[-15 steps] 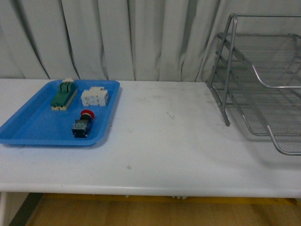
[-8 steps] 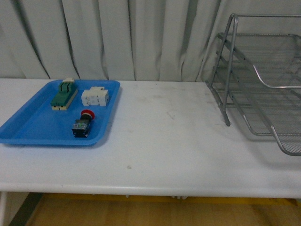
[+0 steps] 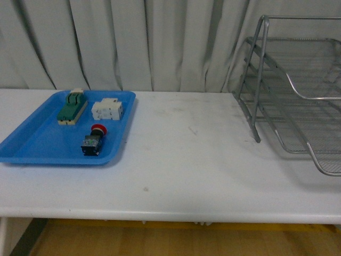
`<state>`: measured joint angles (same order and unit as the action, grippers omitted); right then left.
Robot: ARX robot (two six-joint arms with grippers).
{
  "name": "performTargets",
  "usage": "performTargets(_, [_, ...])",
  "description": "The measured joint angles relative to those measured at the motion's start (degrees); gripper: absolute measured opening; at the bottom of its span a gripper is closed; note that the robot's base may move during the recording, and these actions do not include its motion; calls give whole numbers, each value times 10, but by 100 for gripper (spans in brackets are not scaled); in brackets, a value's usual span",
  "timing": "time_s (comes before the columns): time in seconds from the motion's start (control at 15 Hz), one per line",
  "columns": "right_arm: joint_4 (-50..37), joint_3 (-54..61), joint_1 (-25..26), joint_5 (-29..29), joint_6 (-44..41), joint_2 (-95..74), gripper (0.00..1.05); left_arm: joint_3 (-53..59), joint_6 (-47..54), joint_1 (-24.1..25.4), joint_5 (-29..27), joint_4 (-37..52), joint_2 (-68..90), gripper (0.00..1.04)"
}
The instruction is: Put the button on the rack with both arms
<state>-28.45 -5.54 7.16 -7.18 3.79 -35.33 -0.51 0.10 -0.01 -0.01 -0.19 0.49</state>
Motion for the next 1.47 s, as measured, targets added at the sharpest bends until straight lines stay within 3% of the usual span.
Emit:
performTargets(0.07, [7,4,-10,8,-19,23,2,0,0,0,0,0,0,98])
performTargets(0.2, [36,18,-68,65,-28,66,2,0,0,0,0,0,0,98])
performTargets(0.27, [49,25,-75,64,-33,82,2,0,0,0,0,0,0,98])
performTargets(0.47, [51,43,-71,72,-34,125,2,0,0,0,0,0,0,98])
performTargets(1.13, [181,49,-71,72,-34,251,2,0,0,0,0,0,0,98])
performTargets(1.2, [208,49,-71,72,-34,270,2,0,0,0,0,0,0,98])
performTargets(1.27, [289,49,-71,72,-35,333,2,0,0,0,0,0,0,98])
performTargets(1.47, [287,49,-71,72,-35,351,2,0,0,0,0,0,0,98])
